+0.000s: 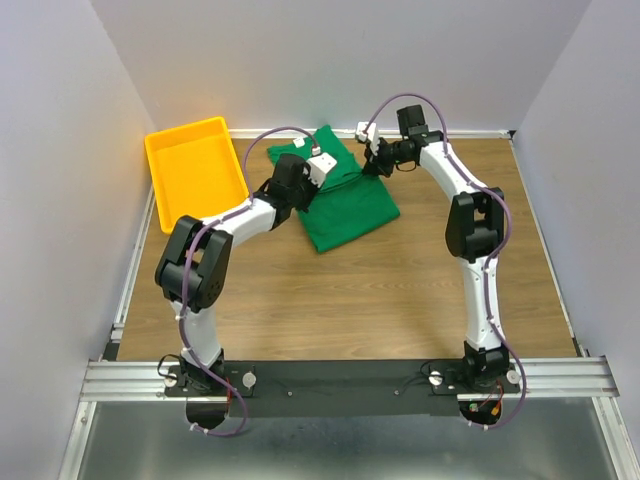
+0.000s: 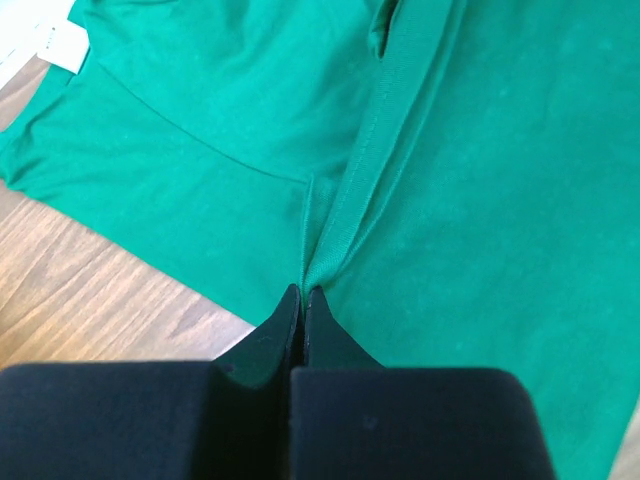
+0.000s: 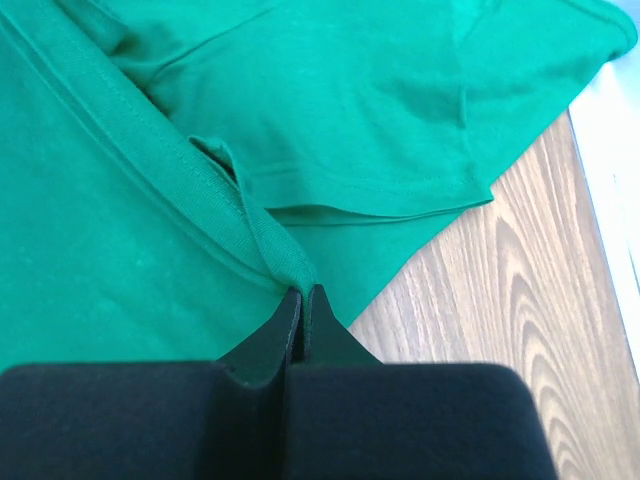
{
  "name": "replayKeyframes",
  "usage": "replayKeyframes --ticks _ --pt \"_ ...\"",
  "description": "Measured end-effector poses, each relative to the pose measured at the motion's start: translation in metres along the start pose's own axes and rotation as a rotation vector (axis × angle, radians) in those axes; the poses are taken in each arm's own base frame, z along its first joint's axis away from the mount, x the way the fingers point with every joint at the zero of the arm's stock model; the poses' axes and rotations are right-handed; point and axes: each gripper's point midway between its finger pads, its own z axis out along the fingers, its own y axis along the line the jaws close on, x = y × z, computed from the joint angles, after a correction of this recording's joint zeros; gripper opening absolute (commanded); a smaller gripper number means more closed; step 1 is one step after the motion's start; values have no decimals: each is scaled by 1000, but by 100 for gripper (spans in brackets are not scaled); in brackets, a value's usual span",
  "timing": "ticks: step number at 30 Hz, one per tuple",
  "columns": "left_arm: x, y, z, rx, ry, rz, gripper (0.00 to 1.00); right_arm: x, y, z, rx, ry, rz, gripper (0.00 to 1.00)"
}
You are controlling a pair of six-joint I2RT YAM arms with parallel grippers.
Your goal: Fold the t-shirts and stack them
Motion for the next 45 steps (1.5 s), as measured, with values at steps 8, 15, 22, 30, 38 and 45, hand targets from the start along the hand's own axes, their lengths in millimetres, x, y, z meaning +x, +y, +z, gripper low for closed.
replayKeyframes --ticks 8,15,22,30,38,45 --pt "4 11 15 6 24 -5 0 5 -12 8 42 3 48 1" --pt "8 14 23 9 41 -10 0 6 -20 10 73 4 66 1" --pt "14 22 28 1 56 -21 0 6 -25 18 90 -1 78 1" --pt "15 25 33 -2 68 -28 36 14 -28 26 112 20 101 16" --pt "-2 62 32 -198 70 -107 77 12 -68 17 343 46 260 73" --pt "-80 91 -41 -311 -148 -78 71 7 -67 4 359 -13 316 76"
